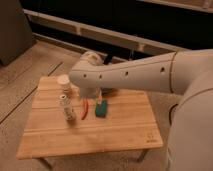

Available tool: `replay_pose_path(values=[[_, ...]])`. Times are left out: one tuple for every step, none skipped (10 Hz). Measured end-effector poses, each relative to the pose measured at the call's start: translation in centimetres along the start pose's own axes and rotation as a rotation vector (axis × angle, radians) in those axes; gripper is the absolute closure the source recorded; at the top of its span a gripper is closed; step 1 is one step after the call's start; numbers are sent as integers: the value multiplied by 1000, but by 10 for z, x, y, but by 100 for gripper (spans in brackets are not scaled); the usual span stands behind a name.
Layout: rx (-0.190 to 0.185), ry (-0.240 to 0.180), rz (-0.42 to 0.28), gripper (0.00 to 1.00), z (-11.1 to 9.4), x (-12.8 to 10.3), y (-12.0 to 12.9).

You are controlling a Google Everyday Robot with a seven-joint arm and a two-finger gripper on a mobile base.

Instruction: Push the ceramic bowl across the table

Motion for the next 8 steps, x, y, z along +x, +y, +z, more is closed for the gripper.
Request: replay_pose_path(values=[[-2,-4,6,35,-1,0,-1],[-3,-4,3,35,-1,0,1],[-2,0,4,35,0,1,1],[-1,4,3,35,0,0,0],[24,20,0,35,1,-7,-14],[57,30,-11,35,0,-15,-32],[93,36,-26,35,-1,-26,-52],[125,35,-53,35,-1,-40,-72]])
